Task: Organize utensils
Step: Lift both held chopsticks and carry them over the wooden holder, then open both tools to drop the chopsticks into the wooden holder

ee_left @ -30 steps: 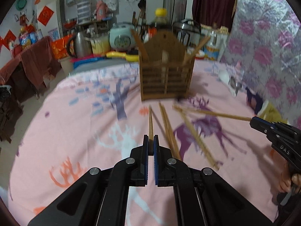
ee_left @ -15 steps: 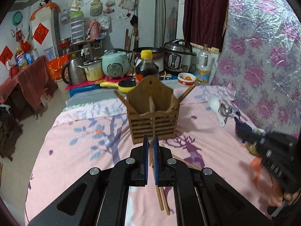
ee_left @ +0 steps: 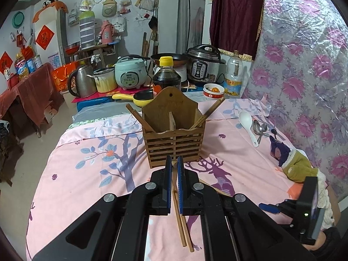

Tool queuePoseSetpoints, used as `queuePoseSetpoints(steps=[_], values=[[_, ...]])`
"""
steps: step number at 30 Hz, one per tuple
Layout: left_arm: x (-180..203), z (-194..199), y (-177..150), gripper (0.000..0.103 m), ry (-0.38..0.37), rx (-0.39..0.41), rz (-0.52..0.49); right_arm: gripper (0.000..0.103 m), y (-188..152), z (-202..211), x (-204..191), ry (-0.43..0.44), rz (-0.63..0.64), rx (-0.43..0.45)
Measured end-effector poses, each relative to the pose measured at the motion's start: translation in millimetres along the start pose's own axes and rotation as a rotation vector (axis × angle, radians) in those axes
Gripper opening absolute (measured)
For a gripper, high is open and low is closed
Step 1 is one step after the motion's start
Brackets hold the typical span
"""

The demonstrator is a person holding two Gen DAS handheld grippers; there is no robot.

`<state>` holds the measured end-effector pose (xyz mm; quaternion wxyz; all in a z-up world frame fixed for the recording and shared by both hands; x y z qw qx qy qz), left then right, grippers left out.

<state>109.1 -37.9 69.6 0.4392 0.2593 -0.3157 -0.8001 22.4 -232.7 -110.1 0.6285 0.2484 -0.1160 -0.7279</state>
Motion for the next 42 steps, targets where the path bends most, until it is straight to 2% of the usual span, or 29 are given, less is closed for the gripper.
queuePoseSetpoints(steps=[1,2,3,4,9,16,23,28,32,37,40,41,42], values=[[-1,0,0,0.005,0.001,-0.001,0.001,0.028,-1,-4,1,-0.004,0.000,0.001],[-1,-1,0,0.005,0.001,-0.002,0.003,0.015,-1,-3,0,-0.007,0.004,0.013],[-2,-1,0,0.005,0.001,-0.002,0.004,0.008,0,-1,-1,0.002,0.006,0.015],[-1,-1,1,0.005,0.002,-0.002,0.003,0.006,1,1,-3,0.023,0.001,0.019],[-2,5,11,0.005,0.013,0.014,-0.008,0.006,23,45,-21,0.054,0.021,0.144],[-7,25,50,0.005,0.033,0.079,-0.010,0.006,84,110,-56,0.120,0.061,0.304],[-23,42,96,0.005,0.061,0.141,0.010,0.006,138,142,-90,0.153,0.099,0.391],[-36,33,117,0.005,0.077,0.162,0.036,0.006,181,163,-111,0.185,0.098,0.474],[-44,7,115,0.005,0.068,0.139,0.057,0.006,202,147,-118,0.180,0.078,0.471],[-56,-48,98,0.006,0.050,0.048,0.103,0.006,217,80,-111,0.144,0.011,0.354],[-63,-73,86,0.007,0.039,0.000,0.130,0.007,222,54,-111,0.121,-0.004,0.317],[-64,-78,82,0.014,0.037,-0.011,0.137,0.007,223,47,-112,0.122,-0.001,0.304],[-67,-79,79,0.036,0.040,-0.014,0.144,0.011,223,45,-113,0.128,-0.005,0.297]])
Point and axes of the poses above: each gripper's, at about its wrist camera, not at the fingertips, and z roughly against the way its jaws point, x to its right, y to its top, the point moved 6 cm from there along -z, roughly the way its jaws point, and after that the axes turned 13 degrees about -z, right-handed, at the moved point
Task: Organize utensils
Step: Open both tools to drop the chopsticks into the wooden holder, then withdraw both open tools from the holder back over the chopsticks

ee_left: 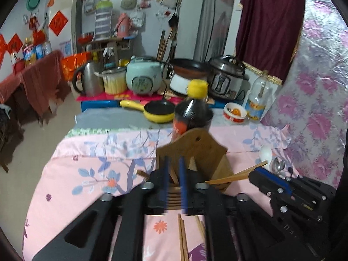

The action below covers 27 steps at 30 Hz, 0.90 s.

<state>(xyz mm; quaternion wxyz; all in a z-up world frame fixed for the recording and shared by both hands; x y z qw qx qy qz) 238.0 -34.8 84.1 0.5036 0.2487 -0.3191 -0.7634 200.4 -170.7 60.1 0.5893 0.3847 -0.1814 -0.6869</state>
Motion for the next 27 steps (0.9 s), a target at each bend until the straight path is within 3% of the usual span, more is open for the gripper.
queuePoseSetpoints(steps=[2,6,9,17,27], values=[[-8,6,-6,0.060,0.040,0.027,0.019,0.011,0,10,1,0.008,-0.012,0.028],[-19,24,-17,0.078,0.082,0.059,0.053,0.015,-4,37,3,0.023,-0.026,0.079],[-21,35,-33,0.083,0.068,0.069,0.101,0.027,-18,57,8,0.039,-0.053,0.101],[4,57,-113,0.092,0.104,0.037,0.069,0.071,-85,79,28,0.009,-0.098,0.098],[29,48,-175,0.097,0.202,0.016,-0.036,0.080,-148,57,62,0.001,-0.199,0.017]])
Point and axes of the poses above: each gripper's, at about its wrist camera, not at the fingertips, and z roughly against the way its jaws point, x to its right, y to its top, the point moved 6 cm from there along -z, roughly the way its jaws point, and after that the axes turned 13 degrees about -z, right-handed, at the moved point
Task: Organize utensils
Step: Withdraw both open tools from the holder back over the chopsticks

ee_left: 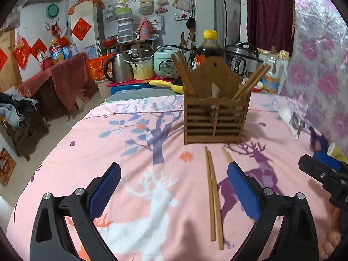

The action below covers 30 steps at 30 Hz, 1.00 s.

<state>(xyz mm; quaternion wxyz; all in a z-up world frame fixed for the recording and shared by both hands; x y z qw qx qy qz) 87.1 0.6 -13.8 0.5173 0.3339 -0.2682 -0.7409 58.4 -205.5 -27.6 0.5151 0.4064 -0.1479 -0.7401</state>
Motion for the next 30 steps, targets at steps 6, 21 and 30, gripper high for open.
queuePoseSetpoints(steps=[6,21,30], values=[[6,-12,-12,0.097,0.028,-0.044,-0.019,0.080,-18,-22,9,-0.040,0.003,-0.077],[16,-1,-9,0.097,0.103,0.001,-0.088,0.080,-48,-39,2,-0.116,0.122,-0.163],[14,-3,-10,0.097,0.110,-0.004,-0.078,0.080,-60,-43,12,-0.172,0.161,-0.198]])
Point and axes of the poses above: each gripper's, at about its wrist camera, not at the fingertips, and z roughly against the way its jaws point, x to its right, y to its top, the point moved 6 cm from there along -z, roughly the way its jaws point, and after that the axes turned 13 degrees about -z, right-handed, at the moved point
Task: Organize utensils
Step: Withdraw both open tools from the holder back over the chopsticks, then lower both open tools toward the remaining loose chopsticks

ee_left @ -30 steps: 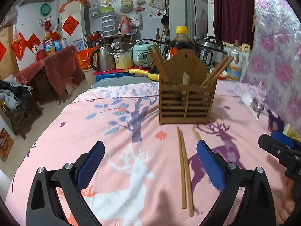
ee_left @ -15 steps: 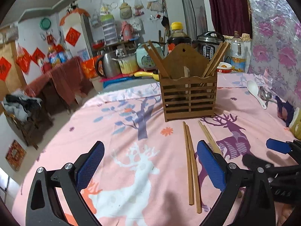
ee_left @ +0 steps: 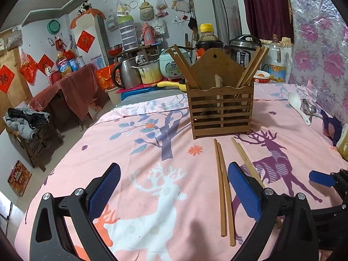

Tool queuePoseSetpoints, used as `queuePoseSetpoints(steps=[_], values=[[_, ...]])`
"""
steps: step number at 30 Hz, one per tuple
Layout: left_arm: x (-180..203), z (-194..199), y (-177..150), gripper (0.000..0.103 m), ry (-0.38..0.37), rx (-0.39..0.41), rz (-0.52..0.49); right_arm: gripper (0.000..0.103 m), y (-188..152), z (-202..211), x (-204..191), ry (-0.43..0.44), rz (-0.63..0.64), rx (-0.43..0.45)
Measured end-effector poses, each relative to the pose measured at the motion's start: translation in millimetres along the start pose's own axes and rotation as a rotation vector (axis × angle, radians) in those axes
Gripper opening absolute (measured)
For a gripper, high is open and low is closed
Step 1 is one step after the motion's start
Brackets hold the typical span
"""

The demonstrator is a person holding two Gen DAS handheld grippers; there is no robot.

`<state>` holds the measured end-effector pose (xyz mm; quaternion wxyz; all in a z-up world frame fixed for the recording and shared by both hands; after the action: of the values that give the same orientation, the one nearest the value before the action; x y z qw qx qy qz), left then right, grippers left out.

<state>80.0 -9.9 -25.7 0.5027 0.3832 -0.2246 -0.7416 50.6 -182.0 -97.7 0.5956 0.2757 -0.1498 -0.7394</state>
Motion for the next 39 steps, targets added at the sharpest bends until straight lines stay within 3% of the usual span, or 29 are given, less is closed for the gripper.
queuePoseSetpoints(steps=[13,17,22,27,31,33,35,39], values=[[0,0,0,0.097,0.004,0.001,0.003,0.084,-10,-15,2,-0.025,0.036,-0.087],[-1,-1,-1,0.097,0.016,0.005,-0.002,0.083,-1,-13,20,-0.163,0.059,-0.034],[-1,0,-1,0.097,0.016,0.006,-0.004,0.082,9,7,43,-0.108,-0.019,0.044],[0,-2,-1,0.097,0.021,0.000,-0.009,0.082,-5,9,15,-0.007,0.089,0.007],[2,-4,-3,0.097,0.026,-0.010,-0.020,0.081,-14,-2,3,-0.031,0.156,-0.049],[2,-5,-4,0.097,0.029,-0.012,-0.026,0.081,-9,-4,17,-0.084,0.102,-0.053],[3,-5,-4,0.097,0.029,-0.015,-0.030,0.073,-2,-5,34,-0.125,0.032,-0.039],[-1,-9,-5,0.097,0.031,-0.033,-0.021,0.069,7,7,41,-0.073,-0.026,0.013]])
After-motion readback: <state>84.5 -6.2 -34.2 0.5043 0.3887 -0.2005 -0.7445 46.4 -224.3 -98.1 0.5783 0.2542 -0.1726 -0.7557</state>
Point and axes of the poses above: each gripper's, at about its wrist camera, not at the fingertips, and z roughly against the way its jaws point, x to its right, y to its top, the point moved 6 cm from there along -z, roughly the way its jaws point, and after that the axes turned 13 degrees about -z, right-handed, at the moved point
